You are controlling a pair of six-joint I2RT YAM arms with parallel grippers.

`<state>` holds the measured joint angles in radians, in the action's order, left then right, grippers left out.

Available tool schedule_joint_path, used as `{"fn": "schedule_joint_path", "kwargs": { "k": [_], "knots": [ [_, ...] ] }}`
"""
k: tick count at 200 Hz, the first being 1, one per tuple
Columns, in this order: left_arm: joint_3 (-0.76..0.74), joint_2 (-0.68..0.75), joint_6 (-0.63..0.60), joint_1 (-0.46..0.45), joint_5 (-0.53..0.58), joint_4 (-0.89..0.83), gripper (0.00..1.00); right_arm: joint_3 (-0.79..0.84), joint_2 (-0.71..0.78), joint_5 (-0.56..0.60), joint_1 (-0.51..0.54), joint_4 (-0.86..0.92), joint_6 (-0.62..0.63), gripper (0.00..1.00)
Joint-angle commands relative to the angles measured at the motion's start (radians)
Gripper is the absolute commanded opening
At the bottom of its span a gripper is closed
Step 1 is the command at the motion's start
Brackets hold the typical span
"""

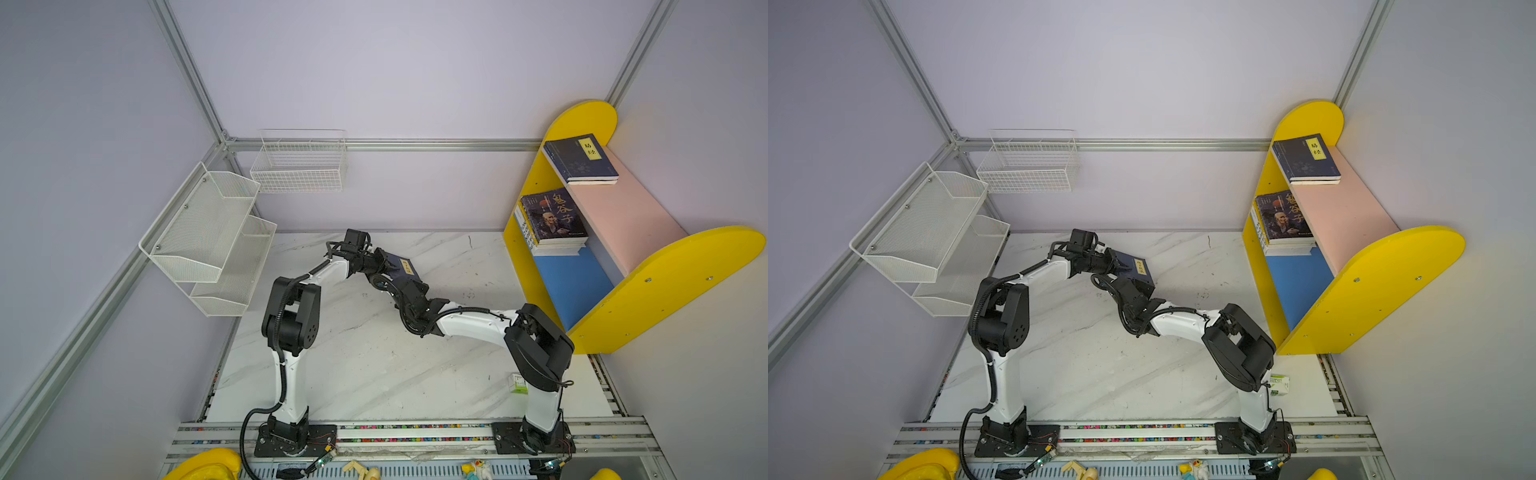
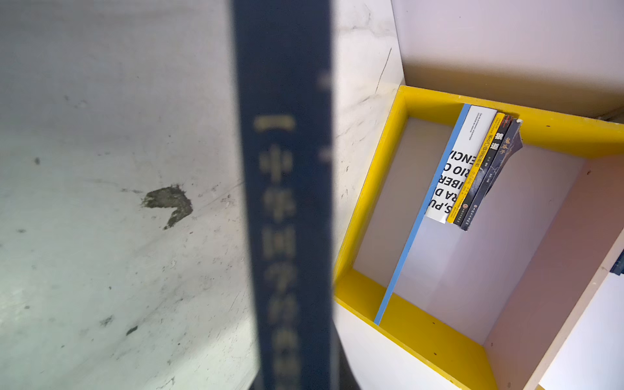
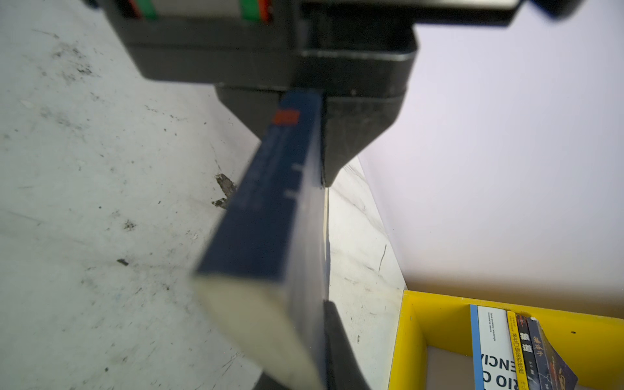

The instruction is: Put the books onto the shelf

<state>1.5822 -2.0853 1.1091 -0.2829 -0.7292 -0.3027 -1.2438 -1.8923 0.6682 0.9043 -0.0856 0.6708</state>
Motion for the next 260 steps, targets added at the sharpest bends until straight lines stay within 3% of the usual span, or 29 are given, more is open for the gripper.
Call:
{"fn": "schedule_joint_path", "kwargs": {
  "k": [1,16,35,63,104,133,159,209,260],
  "knots": [
    [0.054,0.017,0.023,-0.002,-0.012,0.072,0.03,-0.009,0.019,0.001,0.006,-0.061,-0.136,0.35],
    [0.038,0.024,0.044,0.007,-0.011,0.117,0.01,-0.004,0.036,0.025,0.002,-0.050,-0.216,0.66],
    [0.033,0.030,0.063,0.026,-0.003,0.151,0.00,0.001,0.092,-0.011,-0.025,0.006,-0.370,0.77],
    [0.035,0.037,0.099,0.058,0.004,0.223,0.00,0.038,0.244,-0.206,-0.128,0.064,-0.655,0.78],
    [0.053,0.059,0.107,0.077,0.044,0.327,0.01,0.077,0.426,-0.458,-0.300,0.072,-0.960,0.83],
    [0.058,0.103,0.118,0.073,0.120,0.443,0.01,0.083,0.424,-0.738,-0.438,-0.002,-1.210,0.86],
    [0.077,0.129,0.117,0.059,0.168,0.511,0.01,0.146,0.370,-0.921,-0.494,-0.223,-1.454,0.88],
    [0.039,0.195,0.103,0.030,0.276,0.593,0.02,0.286,0.301,-0.978,-0.498,-0.614,-1.789,0.90],
    [0.030,0.208,0.113,0.018,0.355,0.638,0.02,0.394,0.345,-0.954,-0.498,-0.726,-1.875,0.92]
  ]
}}
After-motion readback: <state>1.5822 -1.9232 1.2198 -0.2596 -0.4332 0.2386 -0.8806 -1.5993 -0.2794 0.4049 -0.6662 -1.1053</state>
